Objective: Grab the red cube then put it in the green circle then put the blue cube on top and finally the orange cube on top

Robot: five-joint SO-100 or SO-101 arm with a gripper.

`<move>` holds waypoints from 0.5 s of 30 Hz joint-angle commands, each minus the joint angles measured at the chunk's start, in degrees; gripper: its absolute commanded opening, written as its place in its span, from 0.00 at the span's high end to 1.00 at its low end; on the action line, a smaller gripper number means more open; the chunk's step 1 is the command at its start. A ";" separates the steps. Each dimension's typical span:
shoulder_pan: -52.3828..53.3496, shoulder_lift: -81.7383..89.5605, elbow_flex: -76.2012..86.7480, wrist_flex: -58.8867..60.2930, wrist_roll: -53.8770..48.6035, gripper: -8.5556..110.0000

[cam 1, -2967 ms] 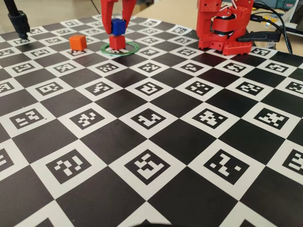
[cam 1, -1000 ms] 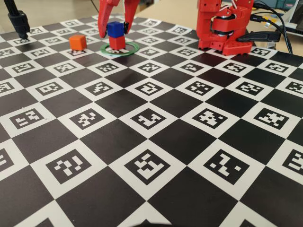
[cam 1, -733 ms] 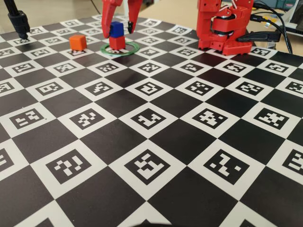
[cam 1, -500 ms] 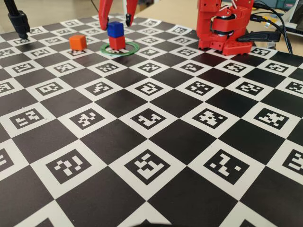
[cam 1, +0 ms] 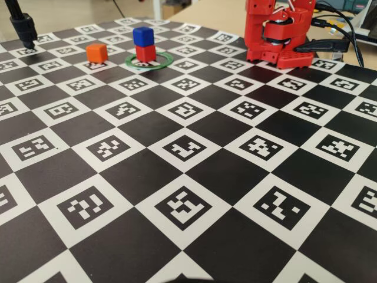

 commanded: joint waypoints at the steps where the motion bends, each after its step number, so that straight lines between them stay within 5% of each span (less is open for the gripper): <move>1: -1.05 -0.79 -8.00 0.00 1.05 0.60; 15: -1.58 -12.83 -13.27 -10.55 2.11 0.57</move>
